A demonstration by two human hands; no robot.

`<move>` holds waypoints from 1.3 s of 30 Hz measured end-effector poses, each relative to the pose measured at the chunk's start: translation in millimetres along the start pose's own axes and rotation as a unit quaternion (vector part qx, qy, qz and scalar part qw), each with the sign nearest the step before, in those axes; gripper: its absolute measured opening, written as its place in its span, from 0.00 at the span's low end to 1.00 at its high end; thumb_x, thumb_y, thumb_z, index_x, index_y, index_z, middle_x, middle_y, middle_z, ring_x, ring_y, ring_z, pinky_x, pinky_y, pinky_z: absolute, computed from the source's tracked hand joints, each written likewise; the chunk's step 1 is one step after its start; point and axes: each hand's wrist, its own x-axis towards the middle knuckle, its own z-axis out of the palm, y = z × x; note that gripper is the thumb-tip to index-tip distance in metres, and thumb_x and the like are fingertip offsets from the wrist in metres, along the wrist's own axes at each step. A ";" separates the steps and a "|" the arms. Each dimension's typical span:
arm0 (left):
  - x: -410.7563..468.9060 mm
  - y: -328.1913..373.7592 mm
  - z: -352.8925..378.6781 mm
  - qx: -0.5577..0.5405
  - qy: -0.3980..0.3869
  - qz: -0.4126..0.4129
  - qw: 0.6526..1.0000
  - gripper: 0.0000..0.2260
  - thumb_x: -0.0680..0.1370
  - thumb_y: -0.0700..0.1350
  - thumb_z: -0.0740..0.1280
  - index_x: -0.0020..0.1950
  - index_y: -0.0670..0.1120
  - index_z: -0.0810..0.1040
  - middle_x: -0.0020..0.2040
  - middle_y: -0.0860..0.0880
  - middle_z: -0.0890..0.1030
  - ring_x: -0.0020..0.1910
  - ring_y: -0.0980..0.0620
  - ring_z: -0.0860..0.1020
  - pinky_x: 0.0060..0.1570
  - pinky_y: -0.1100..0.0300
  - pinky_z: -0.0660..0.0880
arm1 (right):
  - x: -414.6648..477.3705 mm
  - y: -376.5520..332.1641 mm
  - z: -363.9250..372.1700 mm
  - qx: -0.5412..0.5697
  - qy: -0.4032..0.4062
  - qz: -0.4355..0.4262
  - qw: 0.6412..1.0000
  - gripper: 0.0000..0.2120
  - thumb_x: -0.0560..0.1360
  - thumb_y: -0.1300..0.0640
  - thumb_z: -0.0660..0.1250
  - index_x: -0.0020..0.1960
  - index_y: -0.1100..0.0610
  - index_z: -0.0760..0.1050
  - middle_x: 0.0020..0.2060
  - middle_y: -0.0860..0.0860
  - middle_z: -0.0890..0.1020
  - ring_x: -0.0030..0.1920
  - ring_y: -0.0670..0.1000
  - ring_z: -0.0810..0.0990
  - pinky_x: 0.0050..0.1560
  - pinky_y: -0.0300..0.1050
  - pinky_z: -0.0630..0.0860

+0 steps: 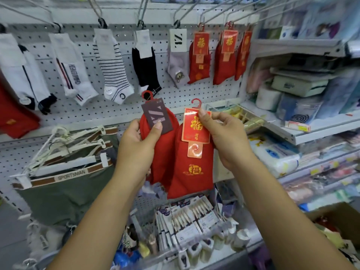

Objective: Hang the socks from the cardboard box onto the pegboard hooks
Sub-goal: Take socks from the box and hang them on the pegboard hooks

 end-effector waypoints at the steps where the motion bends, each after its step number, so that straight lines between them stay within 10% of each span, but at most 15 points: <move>1: 5.0 0.0 6.9 0.001 0.005 0.002 1.000 0.05 0.81 0.44 0.70 0.56 0.51 0.81 0.51 0.52 0.87 0.51 0.52 0.86 0.54 0.51 0.81 | 7.1 -0.6 -5.1 -0.009 0.000 -0.006 1.000 0.11 0.76 0.51 0.73 0.48 0.58 0.79 0.40 0.54 0.87 0.39 0.50 0.86 0.39 0.44 0.81; 6: 28.3 -3.0 50.0 0.017 0.029 0.020 0.999 0.04 0.81 0.46 0.70 0.55 0.52 0.81 0.50 0.53 0.87 0.50 0.52 0.86 0.54 0.48 0.83 | 47.2 -4.2 -45.6 -0.046 0.003 -0.014 0.999 0.14 0.81 0.52 0.65 0.59 0.63 0.75 0.46 0.61 0.85 0.44 0.55 0.83 0.48 0.54 0.80; 13: 67.9 -12.6 117.9 0.063 0.033 0.055 0.996 0.05 0.81 0.47 0.70 0.53 0.57 0.83 0.50 0.55 0.87 0.51 0.53 0.86 0.56 0.44 0.82 | 121.3 -17.3 -110.9 -0.085 0.054 -0.025 0.995 0.12 0.85 0.51 0.59 0.58 0.57 0.76 0.39 0.50 0.83 0.35 0.44 0.81 0.37 0.41 0.77; 20: 104.3 -17.2 175.7 0.082 0.043 0.074 0.993 0.08 0.81 0.46 0.69 0.60 0.53 0.82 0.51 0.55 0.87 0.50 0.54 0.85 0.55 0.48 0.82 | 190.3 -37.3 -162.3 -0.075 0.085 -0.031 0.993 0.14 0.83 0.51 0.59 0.59 0.58 0.77 0.45 0.57 0.83 0.44 0.53 0.80 0.51 0.55 0.78; 34: 181.7 2.4 239.8 0.120 0.043 0.093 0.987 0.04 0.81 0.48 0.69 0.54 0.53 0.83 0.48 0.52 0.87 0.47 0.50 0.86 0.52 0.46 0.83 | 319.9 -73.5 -198.5 -0.069 0.153 -0.014 0.986 0.07 0.82 0.57 0.60 0.50 0.55 0.76 0.38 0.50 0.82 0.36 0.48 0.82 0.39 0.43 0.77; 39: 202.6 10.6 260.5 0.100 0.017 0.085 0.991 0.04 0.82 0.47 0.68 0.53 0.53 0.83 0.44 0.55 0.88 0.45 0.52 0.87 0.43 0.56 0.82 | 349.9 -85.9 -185.9 -0.018 0.159 -0.009 0.987 0.10 0.82 0.57 0.61 0.62 0.55 0.73 0.45 0.53 0.85 0.41 0.50 0.85 0.41 0.44 0.81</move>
